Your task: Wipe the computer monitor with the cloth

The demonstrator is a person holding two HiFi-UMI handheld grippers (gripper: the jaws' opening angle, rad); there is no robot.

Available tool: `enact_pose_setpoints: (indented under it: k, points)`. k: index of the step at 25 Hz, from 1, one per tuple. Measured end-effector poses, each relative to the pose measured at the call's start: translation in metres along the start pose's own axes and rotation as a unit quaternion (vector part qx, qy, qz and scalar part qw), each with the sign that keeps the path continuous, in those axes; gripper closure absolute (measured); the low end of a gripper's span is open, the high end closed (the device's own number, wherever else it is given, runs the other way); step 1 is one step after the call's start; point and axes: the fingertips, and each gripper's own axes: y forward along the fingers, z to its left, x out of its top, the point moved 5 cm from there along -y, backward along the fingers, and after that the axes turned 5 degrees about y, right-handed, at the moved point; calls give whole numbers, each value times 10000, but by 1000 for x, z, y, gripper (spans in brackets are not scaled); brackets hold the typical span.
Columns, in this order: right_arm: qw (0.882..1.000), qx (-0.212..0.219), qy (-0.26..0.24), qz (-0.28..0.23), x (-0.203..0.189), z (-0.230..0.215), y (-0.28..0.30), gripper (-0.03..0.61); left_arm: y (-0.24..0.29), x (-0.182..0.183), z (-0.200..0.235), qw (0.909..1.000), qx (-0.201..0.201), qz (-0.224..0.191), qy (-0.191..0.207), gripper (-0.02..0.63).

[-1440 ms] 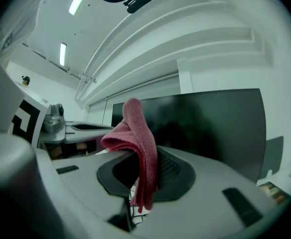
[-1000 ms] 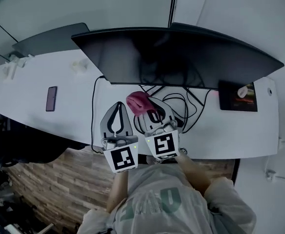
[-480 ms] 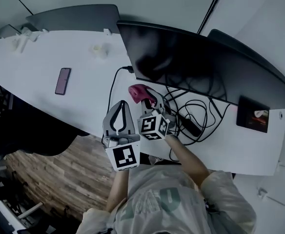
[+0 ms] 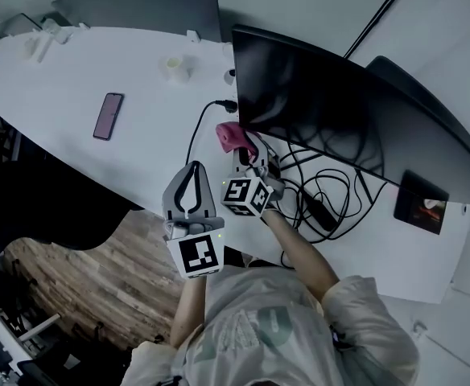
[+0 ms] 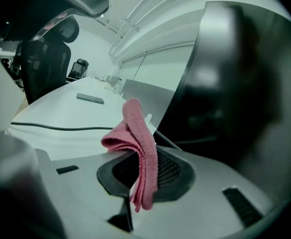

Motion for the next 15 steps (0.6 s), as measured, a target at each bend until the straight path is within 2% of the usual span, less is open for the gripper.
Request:
enact_pose_setpoints:
  k: [5,11,15]
  points:
    - [9999,-145,-41,26,-4,-7,-1,522,6,6,-6,9999,-91,-84,21,598]
    - [9992,-381,-128,52,-12,-17,-11,522,16,16,-26,9990,-392,-192,92,598]
    - [9988,-479,-57,98,-1,-34,-28,522,21,23,-44,9978,-592,-282,77,598]
